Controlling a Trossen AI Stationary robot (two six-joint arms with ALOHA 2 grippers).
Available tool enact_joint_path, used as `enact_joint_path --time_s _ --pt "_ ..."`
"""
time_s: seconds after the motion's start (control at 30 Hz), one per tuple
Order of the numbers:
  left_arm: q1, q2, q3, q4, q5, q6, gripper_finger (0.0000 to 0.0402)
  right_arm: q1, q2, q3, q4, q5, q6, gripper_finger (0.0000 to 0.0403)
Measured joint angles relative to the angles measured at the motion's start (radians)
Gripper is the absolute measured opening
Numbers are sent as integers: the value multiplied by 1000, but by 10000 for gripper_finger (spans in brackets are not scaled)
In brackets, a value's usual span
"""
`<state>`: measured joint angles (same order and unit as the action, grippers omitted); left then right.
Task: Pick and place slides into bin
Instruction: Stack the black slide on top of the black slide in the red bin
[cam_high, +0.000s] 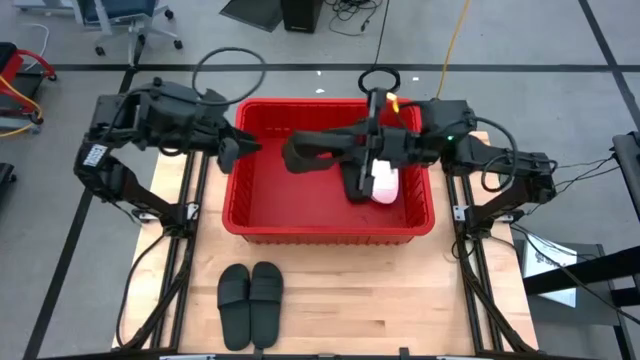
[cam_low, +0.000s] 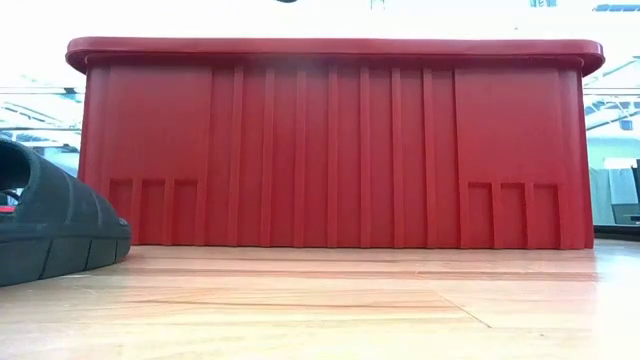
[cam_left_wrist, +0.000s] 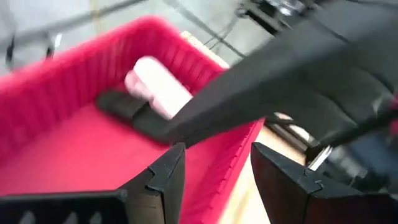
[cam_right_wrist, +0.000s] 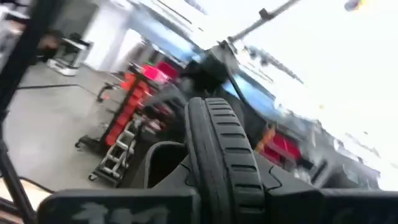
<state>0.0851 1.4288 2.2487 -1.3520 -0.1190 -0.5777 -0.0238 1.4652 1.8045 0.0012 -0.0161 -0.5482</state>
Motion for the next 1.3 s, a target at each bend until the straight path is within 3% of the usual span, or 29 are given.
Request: enact_joint_path --time_s 0.17,0.37,0.63,0.93,1.3 --pt "-41 -5 -65 46 -21 296 175 -8 -24 -3 -20 94 214 36" --pt "-56 -3 -198 71 -57 495 175 7 -48 -2 -7 95 299 36" --pt "-56 -4 -340 271 36 495 175 48 -55 -2 3 97 294 35" --pt "-57 -1 -343 408 71 485 175 52 -51 1 37 125 280 35" --pt "-57 25 -343 420 101 474 175 52 -36 -3 31 142 286 35"
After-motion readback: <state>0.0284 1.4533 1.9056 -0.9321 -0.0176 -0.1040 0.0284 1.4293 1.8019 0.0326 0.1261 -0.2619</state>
